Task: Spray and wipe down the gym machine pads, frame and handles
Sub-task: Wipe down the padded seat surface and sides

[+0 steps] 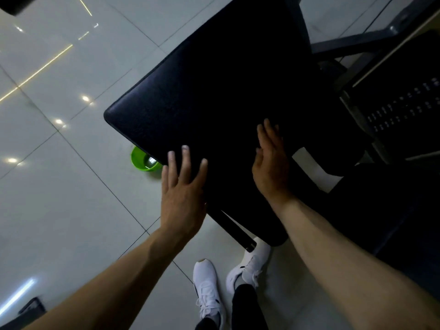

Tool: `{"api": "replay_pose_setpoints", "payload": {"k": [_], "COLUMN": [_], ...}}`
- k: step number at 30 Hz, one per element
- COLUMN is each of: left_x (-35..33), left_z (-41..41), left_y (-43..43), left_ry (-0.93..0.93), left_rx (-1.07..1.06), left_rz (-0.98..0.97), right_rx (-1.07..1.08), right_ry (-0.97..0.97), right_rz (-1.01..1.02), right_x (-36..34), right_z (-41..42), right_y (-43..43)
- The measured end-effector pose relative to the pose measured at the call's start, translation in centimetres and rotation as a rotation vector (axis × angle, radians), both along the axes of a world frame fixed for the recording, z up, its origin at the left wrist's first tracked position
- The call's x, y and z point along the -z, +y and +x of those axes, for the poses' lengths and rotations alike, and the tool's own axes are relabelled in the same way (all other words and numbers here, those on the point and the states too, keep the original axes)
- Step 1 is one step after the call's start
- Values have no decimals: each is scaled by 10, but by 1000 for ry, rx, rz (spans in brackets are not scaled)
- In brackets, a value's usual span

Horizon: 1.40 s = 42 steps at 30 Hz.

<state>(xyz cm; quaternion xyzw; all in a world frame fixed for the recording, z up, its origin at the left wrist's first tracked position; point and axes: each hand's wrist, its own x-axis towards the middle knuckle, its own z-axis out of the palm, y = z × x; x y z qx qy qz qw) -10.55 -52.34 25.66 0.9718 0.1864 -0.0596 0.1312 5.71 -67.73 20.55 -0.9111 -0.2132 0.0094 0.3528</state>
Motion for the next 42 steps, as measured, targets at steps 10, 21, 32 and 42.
{"api": "replay_pose_setpoints", "payload": {"k": [10, 21, 32, 42], "left_x": [1, 8, 29, 31], "left_z": [-2, -3, -12, -14], "left_y": [-5, -25, -66, -69], "left_ry": [136, 78, 203, 189], "left_rx": [131, 187, 390, 391], "left_rz": [21, 16, 18, 47], "right_rx": [-426, 17, 302, 430], "right_ry": [-148, 62, 221, 350], "right_rz": [-130, -12, 119, 123], "right_x": [41, 46, 44, 40], "right_z": [-126, -183, -142, -144], "right_y": [-56, -55, -49, -70]}}
